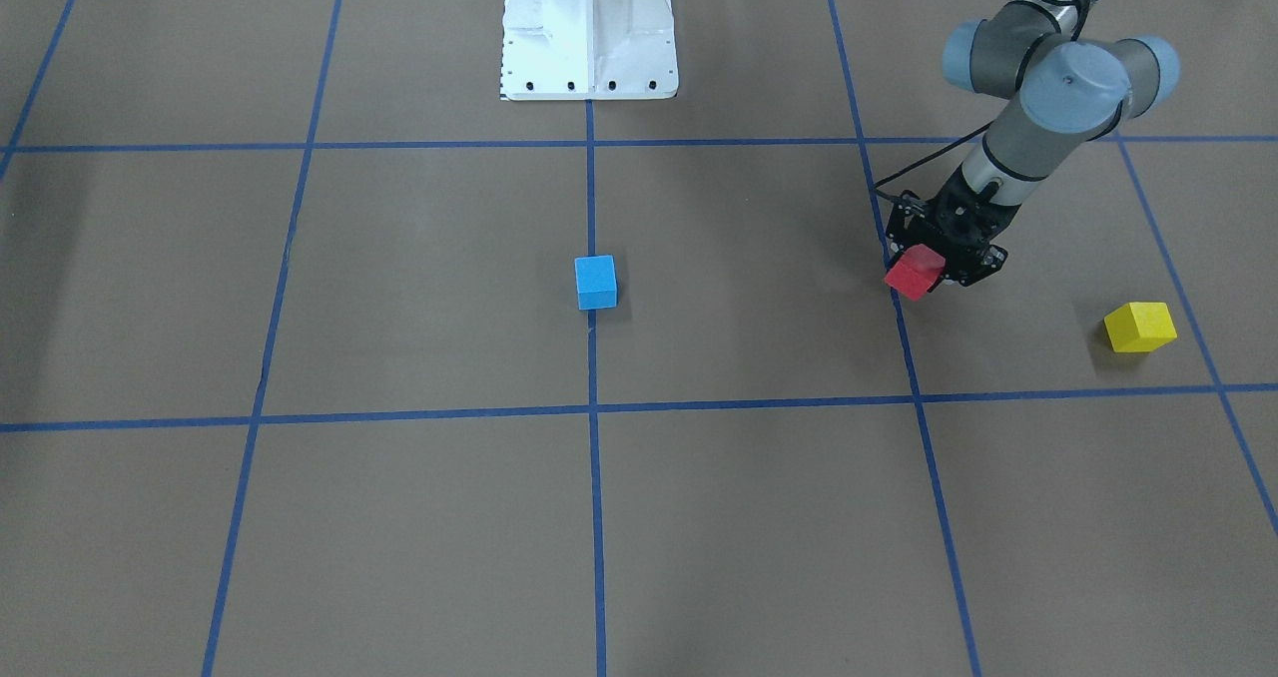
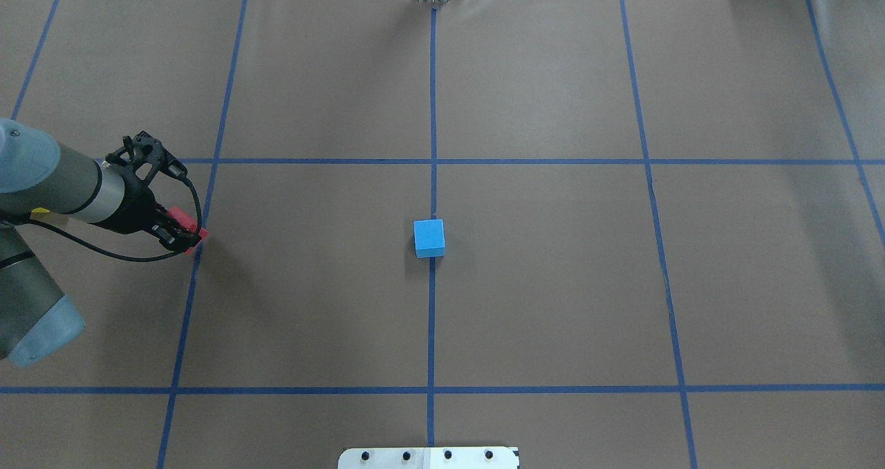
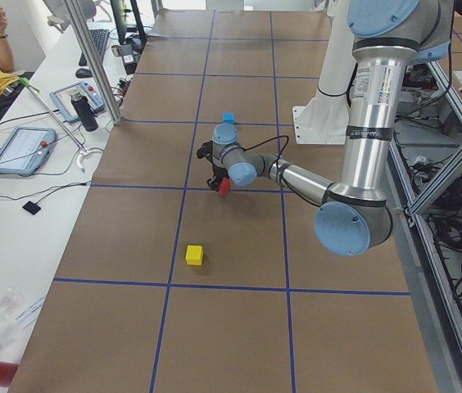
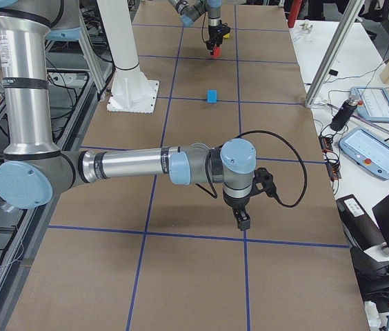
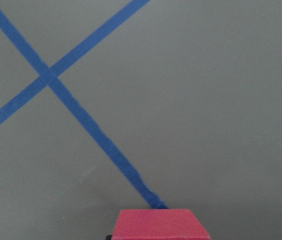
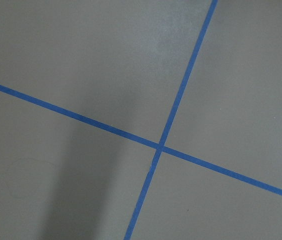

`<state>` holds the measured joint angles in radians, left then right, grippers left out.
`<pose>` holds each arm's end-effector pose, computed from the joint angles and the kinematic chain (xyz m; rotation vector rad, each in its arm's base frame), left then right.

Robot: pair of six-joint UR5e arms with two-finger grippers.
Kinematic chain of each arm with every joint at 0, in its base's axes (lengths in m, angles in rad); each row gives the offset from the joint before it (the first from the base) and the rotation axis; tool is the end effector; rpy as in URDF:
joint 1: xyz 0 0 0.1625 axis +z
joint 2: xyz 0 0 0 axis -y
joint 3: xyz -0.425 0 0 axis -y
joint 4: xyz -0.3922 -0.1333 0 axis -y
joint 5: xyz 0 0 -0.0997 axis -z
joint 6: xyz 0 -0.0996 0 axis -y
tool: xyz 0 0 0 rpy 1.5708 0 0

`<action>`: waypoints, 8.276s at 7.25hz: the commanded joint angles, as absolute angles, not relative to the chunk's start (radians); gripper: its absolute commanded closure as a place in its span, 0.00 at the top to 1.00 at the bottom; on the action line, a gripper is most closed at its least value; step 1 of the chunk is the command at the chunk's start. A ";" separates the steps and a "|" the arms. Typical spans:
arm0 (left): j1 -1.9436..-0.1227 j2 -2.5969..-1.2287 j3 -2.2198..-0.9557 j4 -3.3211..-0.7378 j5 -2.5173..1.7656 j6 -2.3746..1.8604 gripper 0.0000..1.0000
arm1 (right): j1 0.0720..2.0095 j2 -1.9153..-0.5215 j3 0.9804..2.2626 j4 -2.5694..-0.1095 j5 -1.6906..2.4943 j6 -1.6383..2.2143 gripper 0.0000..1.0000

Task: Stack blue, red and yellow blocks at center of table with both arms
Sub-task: 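Carry the red cube with the left gripper above the blue cube, then lower the red cube onto the blue cube with the left gripper, then open the left gripper and move it toward the yellow cube, then lower the left gripper onto the yellow cube and grasp it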

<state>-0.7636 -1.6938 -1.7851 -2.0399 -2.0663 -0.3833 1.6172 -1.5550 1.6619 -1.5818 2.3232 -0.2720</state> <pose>0.3411 -0.4455 0.4432 0.3968 0.8422 0.5930 0.0885 -0.4993 0.6084 0.2099 -0.7298 -0.2508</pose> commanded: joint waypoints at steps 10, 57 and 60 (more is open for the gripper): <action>-0.531 -2.459 -1.517 -1.537 -1.890 -1.226 0.00 | 1.620 -1.649 1.637 -1.571 2.286 -0.265 0.99; -1.140 -1.629 -1.464 -2.022 -2.175 -0.357 1.00 | 1.620 -1.657 1.641 -1.563 2.287 -0.270 0.99; -1.137 -1.635 -1.402 -2.109 -2.174 -0.418 0.98 | 1.620 -1.654 1.641 -1.563 2.286 -0.270 0.99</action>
